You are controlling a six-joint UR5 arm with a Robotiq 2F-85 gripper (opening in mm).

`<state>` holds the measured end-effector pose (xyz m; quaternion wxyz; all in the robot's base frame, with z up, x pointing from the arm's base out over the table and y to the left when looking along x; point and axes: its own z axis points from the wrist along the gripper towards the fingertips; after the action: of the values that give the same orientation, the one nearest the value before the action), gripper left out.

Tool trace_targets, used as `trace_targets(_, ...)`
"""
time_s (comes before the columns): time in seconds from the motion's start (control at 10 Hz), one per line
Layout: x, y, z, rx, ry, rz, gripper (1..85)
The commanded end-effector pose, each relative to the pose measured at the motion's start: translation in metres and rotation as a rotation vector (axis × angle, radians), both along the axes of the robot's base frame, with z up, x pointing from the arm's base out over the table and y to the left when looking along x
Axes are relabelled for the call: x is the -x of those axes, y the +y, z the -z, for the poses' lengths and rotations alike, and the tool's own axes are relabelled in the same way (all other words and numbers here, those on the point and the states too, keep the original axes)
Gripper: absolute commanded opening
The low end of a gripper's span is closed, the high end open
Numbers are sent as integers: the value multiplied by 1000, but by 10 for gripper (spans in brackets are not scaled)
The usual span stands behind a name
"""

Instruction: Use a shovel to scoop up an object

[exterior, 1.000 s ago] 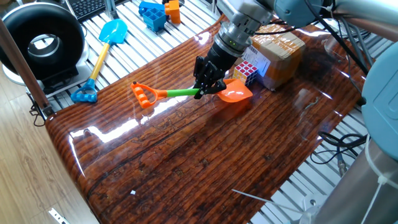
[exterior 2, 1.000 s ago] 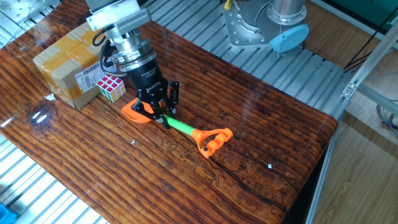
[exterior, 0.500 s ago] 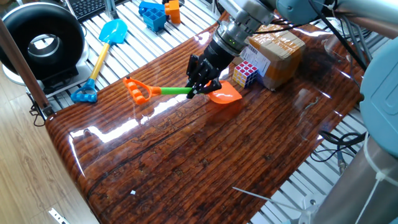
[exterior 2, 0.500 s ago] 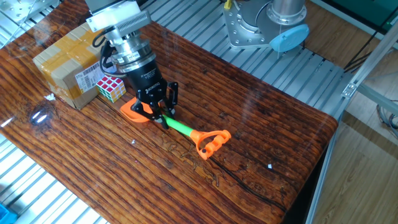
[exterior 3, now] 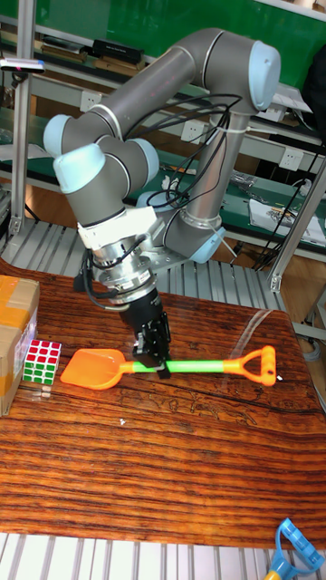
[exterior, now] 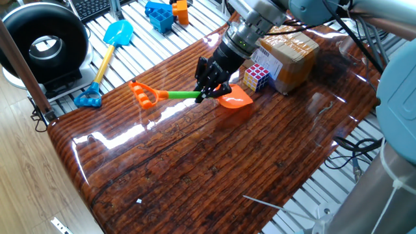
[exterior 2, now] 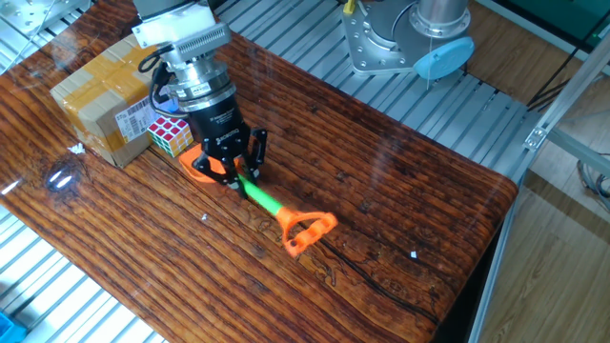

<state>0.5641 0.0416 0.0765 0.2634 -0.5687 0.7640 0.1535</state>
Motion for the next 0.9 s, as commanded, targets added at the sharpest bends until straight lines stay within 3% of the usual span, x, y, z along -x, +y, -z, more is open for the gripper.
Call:
trace_targets(0.0,-12,-7,-2,5,-13,69,10)
trace_targets(0.6,-15,12,-16,-80,-35,51,10)
trace_targets(0.8,-17,22,-25,-134,-52,40,10)
